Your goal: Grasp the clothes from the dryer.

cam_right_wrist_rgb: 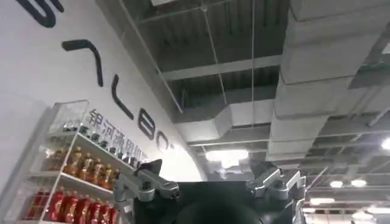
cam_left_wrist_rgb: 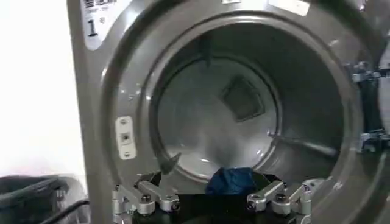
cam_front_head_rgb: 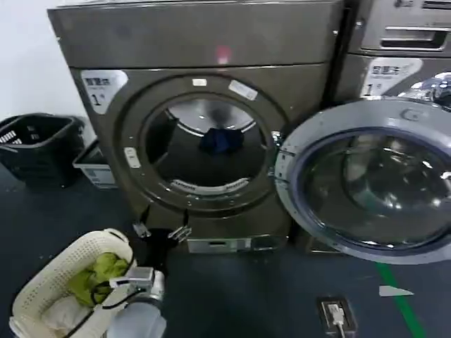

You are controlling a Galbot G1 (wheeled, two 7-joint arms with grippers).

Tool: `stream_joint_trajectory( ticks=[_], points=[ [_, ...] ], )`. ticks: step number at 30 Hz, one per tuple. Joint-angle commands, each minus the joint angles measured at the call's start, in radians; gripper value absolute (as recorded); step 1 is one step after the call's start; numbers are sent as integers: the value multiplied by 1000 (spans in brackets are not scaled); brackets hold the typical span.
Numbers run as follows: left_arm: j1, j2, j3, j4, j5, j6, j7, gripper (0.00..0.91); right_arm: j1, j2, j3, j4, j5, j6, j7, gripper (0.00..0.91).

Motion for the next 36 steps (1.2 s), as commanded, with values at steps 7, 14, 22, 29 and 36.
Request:
stream_joint_trajectory(
  ticks=[7, 14, 22, 29, 36],
  points=[
    [0, -1, 4, 2, 2, 2, 2, 907, -1, -1, -1, -3, -1, 5, 2, 907],
    [-8, 5, 6, 1, 1, 1, 2, 907, -6, 0, -1, -3, 9, 45, -10, 907],
    [-18, 13, 5, 3, -3, -2, 5, 907, -14, -1, 0, -8, 22, 91, -18, 907],
    [-37, 11, 3, 9, -8, 4, 4, 907, -19, 3, 1, -25, 13, 134, -29, 907],
    [-40, 7, 4, 10, -7, 2, 9, 907, -17, 3, -3, -26, 6, 143, -39, 907]
  ],
)
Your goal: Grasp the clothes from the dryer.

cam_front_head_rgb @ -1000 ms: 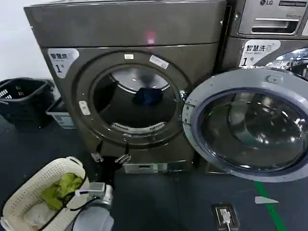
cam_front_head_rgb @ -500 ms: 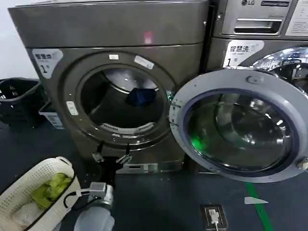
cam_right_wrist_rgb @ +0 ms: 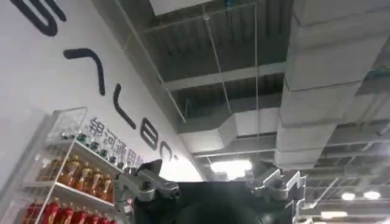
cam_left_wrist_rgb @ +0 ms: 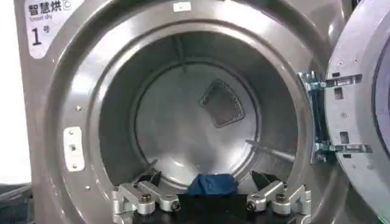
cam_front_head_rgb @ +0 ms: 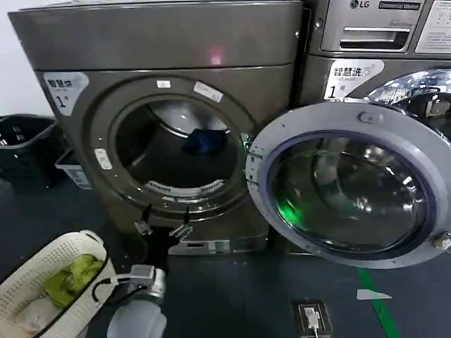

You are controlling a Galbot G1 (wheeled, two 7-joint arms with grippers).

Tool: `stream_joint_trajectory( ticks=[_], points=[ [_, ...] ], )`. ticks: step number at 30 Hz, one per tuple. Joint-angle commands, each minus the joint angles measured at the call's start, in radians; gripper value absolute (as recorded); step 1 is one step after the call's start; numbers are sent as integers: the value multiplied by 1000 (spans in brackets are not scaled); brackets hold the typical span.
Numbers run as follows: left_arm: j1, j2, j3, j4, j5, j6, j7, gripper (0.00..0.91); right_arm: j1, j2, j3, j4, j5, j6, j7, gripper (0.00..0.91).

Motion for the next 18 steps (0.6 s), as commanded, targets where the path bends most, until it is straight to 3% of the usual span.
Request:
stream_joint_trajectory(
  ticks=[1, 18],
  points=[
    [-5, -3, 0, 3, 1, 0, 3, 907, 3, -1, -2, -1, -2, 18, -4, 907],
    [-17, -3, 5, 11, -3, 2, 3, 907, -2, -1, 2, 0, 0, 19, -1, 907]
  ],
)
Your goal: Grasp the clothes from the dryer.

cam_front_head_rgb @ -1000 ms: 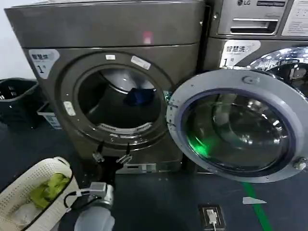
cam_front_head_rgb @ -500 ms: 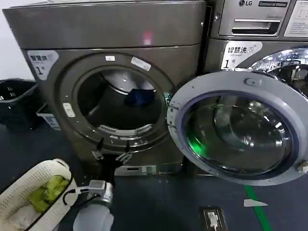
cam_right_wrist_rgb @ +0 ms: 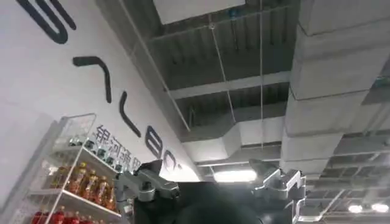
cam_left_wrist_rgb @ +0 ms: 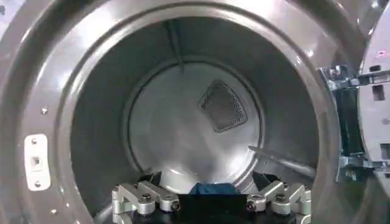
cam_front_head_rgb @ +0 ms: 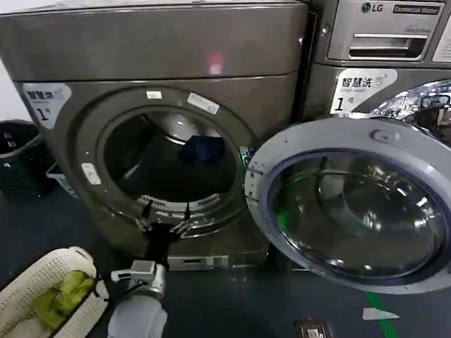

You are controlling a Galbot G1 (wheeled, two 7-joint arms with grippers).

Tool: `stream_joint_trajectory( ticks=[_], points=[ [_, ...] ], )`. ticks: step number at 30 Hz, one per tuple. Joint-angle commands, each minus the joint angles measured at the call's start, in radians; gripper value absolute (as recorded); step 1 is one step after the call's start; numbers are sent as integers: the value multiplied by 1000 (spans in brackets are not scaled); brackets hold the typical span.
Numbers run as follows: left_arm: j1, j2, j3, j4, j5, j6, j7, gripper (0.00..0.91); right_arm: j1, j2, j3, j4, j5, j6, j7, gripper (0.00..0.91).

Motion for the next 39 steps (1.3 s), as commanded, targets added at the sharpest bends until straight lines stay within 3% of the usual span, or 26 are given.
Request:
stream_joint_trajectory(
  ticks=[1, 39],
  points=[
    [1, 0, 3, 0, 0, 0, 1, 907, -1, 0, 2, 1, 2, 2, 2, 907],
    [-25, -4, 1, 19, -7, 3, 1, 907, 3, 1, 2, 3, 5, -10, 4, 907]
  ],
)
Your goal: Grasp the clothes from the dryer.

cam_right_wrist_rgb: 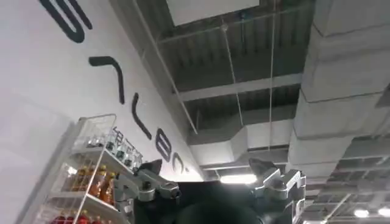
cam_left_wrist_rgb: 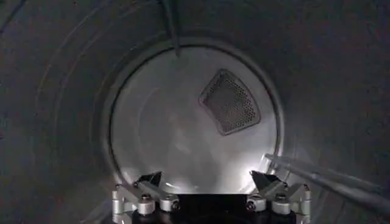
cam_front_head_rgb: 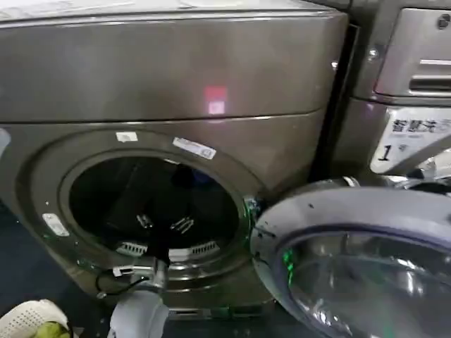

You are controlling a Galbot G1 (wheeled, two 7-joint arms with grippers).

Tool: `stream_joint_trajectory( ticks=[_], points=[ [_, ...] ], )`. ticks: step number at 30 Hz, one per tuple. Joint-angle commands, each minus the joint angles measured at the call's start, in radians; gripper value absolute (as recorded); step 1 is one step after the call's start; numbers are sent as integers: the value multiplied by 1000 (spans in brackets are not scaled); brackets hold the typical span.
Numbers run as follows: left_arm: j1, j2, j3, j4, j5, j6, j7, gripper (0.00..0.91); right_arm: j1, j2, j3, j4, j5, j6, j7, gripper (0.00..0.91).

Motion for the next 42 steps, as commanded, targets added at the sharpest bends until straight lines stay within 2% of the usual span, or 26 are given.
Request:
stream_joint_trajectory(
  ticks=[1, 15, 20, 22, 26, 28, 31, 33, 42],
  points=[
    [-1, -1, 0, 1, 0, 0, 0, 907, 1, 0, -1, -1, -1, -1, -1, 907],
    [-9, 3, -5, 3, -6, 1, 0, 907, -6, 4, -1, 3, -3, 6, -14, 907],
    [-48, 7, -15, 34, -17, 6, 0, 907, -18, 5, 8, 17, -35, -55, -11, 907],
    [-69, 7, -17, 52, -23, 7, -1, 907, -25, 1, 13, 23, -53, -58, -15, 907],
    [-129, 12, -22, 117, -35, 8, -1, 907, -34, -6, 35, 34, -71, -109, -11, 907],
    [-170, 12, -23, 170, -44, 8, -1, 907, -45, -16, 51, 38, -65, -138, 43, 907],
    [-227, 7, -22, 249, -47, 2, -1, 907, -54, -15, 66, 12, -77, -97, -21, 907],
    [-272, 2, -19, 307, -45, -4, 0, 907, -51, -13, 78, 6, -62, -93, -34, 907],
    [-481, -4, -14, 542, -48, -25, 3, 907, -49, -13, 83, 2, -57, -97, -36, 907]
  ],
)
